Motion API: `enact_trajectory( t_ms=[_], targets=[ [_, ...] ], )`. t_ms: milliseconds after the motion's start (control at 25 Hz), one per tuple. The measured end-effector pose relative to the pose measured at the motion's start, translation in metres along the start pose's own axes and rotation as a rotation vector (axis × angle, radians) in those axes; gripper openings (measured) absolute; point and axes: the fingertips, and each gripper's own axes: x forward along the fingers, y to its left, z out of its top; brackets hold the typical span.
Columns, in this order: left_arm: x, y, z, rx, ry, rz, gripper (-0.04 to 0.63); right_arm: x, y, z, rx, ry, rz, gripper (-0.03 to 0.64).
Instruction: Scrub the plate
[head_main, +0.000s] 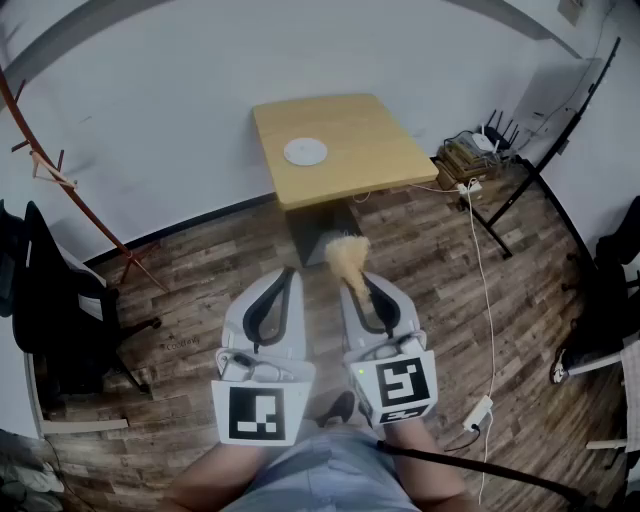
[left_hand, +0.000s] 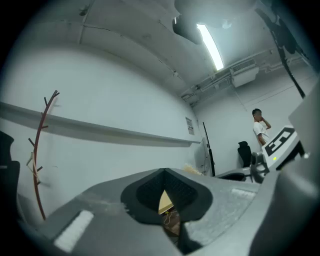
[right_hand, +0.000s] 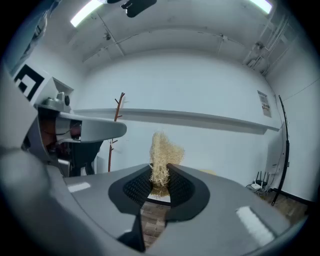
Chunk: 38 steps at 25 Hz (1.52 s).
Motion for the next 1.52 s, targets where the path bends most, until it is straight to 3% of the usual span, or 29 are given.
enact_trajectory(
  t_ms=[400,800,1080,1200,1520],
  targets=[
    [0.014,-0.028,-0.005,0.003,0.015,-0.013,0.020,-0.012,-0.026,-0.010,0.023,-0.001,-0.009,0.074],
    [0.043,-0.089,-0.004,0.056,0.031,-0.078,0.020,-0.040,-0.077,-0.023,0.107,-0.027,-0.025,0.078],
    [0.055,-0.123,-0.017,0.085,0.067,-0.080,0.020,-0.052,-0.102,-0.044,0.149,-0.016,0.002,0.078],
    [0.055,-0.119,-0.023,0.078,0.101,-0.064,0.020,-0.048,-0.100,-0.049,0.166,0.000,0.024,0.078],
    [0.087,-0.084,-0.035,0.024,0.099,-0.026,0.020,-0.007,-0.105,-0.057,0.141,0.049,0.048,0.078]
  ],
)
